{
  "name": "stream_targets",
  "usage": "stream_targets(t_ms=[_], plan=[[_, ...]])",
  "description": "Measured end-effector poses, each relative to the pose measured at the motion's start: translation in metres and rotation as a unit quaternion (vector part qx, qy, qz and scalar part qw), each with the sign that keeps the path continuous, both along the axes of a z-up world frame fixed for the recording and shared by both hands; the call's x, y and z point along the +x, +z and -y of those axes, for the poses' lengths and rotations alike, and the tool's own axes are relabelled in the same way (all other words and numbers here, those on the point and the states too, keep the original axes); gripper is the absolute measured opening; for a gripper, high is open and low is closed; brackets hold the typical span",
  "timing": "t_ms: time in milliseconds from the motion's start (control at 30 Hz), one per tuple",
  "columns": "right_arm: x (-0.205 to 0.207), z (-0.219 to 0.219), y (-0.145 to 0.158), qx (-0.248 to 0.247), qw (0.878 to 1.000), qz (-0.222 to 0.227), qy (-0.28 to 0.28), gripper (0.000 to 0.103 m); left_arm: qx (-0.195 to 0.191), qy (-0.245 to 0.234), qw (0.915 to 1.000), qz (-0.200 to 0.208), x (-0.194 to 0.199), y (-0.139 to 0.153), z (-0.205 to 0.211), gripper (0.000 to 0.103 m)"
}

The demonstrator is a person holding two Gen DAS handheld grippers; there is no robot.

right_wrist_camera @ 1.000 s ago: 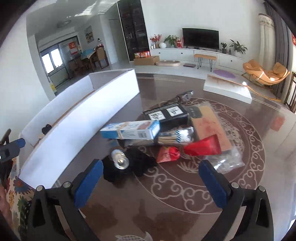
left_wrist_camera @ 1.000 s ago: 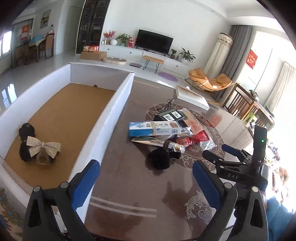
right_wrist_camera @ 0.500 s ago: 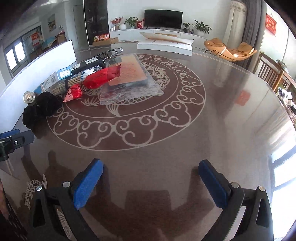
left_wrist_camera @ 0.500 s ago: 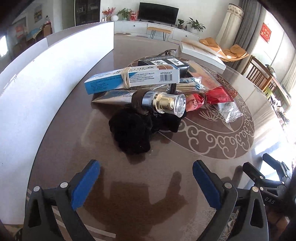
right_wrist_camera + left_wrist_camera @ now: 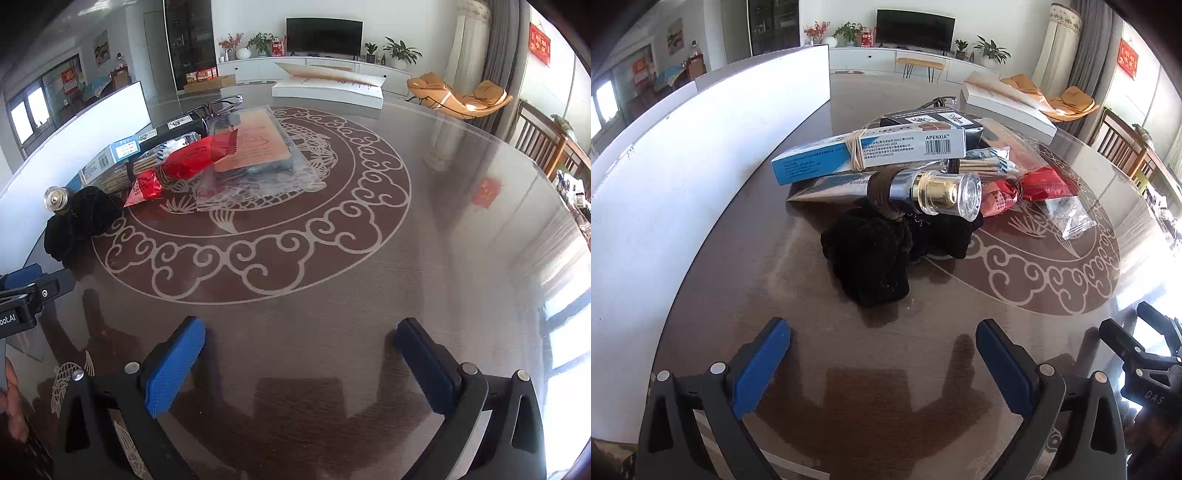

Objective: Organize objects
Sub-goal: 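Move both empty tools back over the pile on the table, then grasp the red snack packet with the right tool and lift it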

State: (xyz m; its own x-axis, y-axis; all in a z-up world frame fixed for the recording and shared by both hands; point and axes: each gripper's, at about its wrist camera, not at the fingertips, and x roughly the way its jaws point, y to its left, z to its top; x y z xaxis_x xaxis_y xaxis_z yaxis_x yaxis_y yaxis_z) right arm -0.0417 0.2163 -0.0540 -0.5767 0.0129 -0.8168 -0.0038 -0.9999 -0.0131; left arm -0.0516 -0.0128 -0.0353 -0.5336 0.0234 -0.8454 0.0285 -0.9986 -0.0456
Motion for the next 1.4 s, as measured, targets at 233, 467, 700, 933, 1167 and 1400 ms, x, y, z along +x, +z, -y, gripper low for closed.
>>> stream_targets(t_ms=[233, 467, 700, 933, 1167, 1400], plan=[[-0.0002, 0.0001, 0.0001, 0.0, 1.0, 0.0, 0.0, 0.103, -0.025, -0.006, 0.9997, 0.006, -0.0002, -0.0017, -0.0061, 0.103], [0.0, 0.0, 0.0003, 0.0, 1.0, 0.0, -0.001, 0.103, -0.025, -0.006, 0.9997, 0.005, -0.0005, -0.0017, -0.0061, 0.103], [-0.0002, -0.0001, 0.0004, 0.0, 1.0, -0.001, -0.001, 0.103, -0.025, -0.006, 0.9997, 0.005, -0.0004, -0.0018, -0.0059, 0.103], [-0.0001, 0.0001, 0.0007, 0.0, 1.0, -0.001, -0.001, 0.103, -0.025, -0.006, 0.9997, 0.005, -0.0002, -0.0017, -0.0058, 0.103], [-0.0002, 0.0, 0.0007, 0.0, 1.0, -0.001, -0.002, 0.103, -0.025, -0.005, 0.9997, 0.005, -0.0011, -0.0012, -0.0049, 0.103], [-0.0004, 0.0, 0.0009, 0.0, 1.0, -0.001, -0.001, 0.103, -0.024, -0.005, 0.9997, 0.005, -0.0006, -0.0017, -0.0051, 0.103]])
